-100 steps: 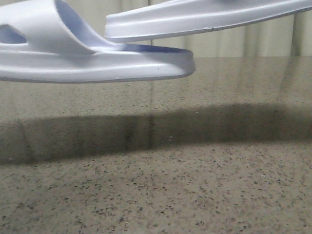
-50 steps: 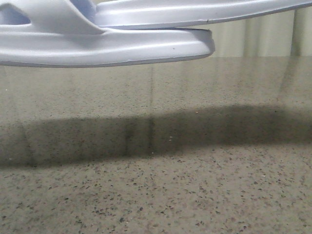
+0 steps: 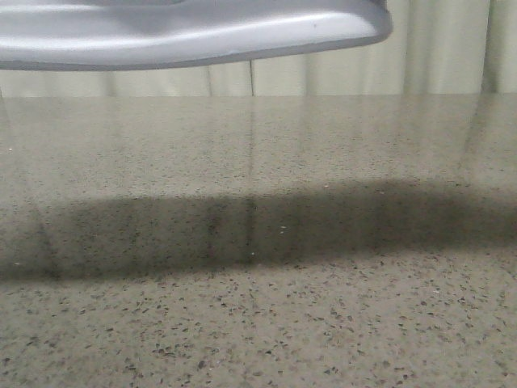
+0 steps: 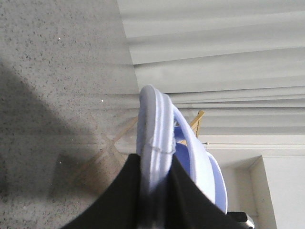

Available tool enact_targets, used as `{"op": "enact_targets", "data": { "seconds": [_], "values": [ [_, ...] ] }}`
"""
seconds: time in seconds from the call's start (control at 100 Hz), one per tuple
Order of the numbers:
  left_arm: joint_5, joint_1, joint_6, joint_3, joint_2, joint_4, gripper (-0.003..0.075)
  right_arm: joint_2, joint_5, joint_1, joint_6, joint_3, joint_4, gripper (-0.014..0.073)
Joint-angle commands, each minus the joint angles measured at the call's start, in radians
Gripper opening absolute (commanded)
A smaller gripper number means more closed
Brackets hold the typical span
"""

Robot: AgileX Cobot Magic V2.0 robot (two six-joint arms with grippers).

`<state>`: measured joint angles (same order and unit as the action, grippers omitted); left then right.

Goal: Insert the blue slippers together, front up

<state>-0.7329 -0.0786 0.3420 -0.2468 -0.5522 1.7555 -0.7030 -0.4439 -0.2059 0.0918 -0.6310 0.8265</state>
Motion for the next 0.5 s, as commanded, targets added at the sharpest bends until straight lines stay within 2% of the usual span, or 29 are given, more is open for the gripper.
{"op": "enact_targets", "data": {
  "seconds": [0.0,0.26,0.49],
  "values": [
    [-0.063,-0.001,0.002,-0.029,-0.002,0.095,0.0016,-0.011,0.027,0.006,-0.055,-0.040,0.073,-0.0107],
    [-0.105,-0.001,0.002,-0.029,-0.002,0.105,0.0016,-0.061,-0.017,0.006,-0.283,-0.040,0.292,-0.0107],
    [-0.127,-0.001,0.002,-0.029,-0.002,0.105,0.0016,-0.115,-0.072,0.006,-0.452,-0.040,0.432,-0.0107]
  ]
}}
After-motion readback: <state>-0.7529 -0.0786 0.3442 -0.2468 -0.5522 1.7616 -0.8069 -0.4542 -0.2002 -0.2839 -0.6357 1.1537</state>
